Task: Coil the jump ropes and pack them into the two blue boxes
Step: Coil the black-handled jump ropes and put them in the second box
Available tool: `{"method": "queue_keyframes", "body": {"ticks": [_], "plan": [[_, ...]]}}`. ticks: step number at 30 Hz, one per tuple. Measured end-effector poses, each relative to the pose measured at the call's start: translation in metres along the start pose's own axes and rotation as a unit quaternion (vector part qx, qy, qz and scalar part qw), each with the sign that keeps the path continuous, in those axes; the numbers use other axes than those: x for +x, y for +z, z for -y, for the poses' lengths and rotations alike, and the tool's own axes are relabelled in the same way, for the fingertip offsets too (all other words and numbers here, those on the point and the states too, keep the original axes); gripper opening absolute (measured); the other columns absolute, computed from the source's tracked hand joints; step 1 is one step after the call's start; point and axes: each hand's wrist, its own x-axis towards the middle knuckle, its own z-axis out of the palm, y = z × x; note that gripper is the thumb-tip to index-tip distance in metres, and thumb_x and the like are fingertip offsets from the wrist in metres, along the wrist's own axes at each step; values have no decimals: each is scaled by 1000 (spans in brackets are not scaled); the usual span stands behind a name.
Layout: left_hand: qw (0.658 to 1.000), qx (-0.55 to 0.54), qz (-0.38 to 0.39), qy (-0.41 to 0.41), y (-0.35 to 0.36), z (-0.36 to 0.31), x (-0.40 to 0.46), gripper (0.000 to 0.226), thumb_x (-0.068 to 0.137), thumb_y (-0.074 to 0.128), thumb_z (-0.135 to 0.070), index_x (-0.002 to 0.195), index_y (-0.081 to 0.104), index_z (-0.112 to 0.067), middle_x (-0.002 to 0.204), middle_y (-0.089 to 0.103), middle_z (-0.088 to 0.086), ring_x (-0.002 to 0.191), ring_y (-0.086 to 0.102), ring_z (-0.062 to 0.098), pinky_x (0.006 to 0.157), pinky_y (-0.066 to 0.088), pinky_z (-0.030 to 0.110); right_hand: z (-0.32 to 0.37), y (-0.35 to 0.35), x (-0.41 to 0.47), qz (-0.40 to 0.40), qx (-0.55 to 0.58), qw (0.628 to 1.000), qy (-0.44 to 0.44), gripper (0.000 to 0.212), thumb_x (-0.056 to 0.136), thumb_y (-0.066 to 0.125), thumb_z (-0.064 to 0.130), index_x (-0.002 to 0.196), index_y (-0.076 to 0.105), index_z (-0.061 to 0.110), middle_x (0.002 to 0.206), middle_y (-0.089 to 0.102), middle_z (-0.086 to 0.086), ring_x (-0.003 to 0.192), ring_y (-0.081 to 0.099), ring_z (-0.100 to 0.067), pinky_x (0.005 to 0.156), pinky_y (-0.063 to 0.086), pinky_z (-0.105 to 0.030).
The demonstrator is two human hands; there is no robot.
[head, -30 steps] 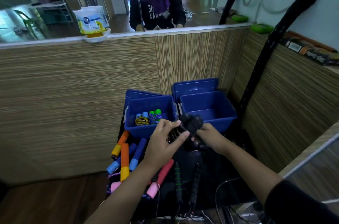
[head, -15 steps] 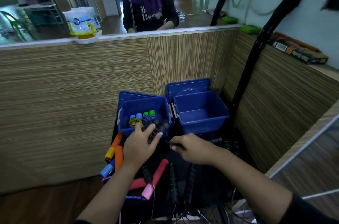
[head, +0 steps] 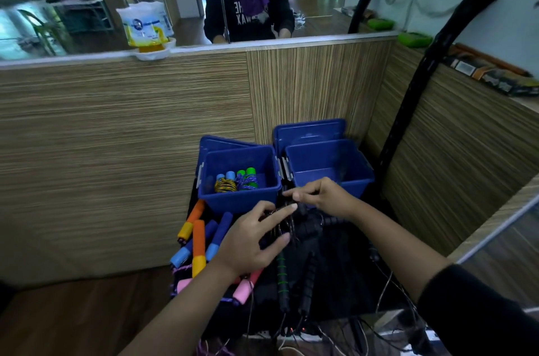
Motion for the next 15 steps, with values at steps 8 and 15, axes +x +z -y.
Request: {"method": "queue_keyframes", "body": {"ticks": [8,15], "plan": [[964,-46,-159,-209,-1,3,16,51,89,43,-59,132,47,-32,114,52,-7,102,48,-11,79,36,1,-17,33,-14,-12,22,995,93,23,99,46,22,104,64,9,64,51,-1,52,55,-13,53,45,-23],[936,111,-107,-318,17,8,12,62,84,35,-76,133,43,-38,105,46,-4,72,57,17,51,51,33,2,45,-24,-10,-190,978,91,28,79,60,9,106,60,8,81,71,-7,65,65,-16,67,55,-34]]}}
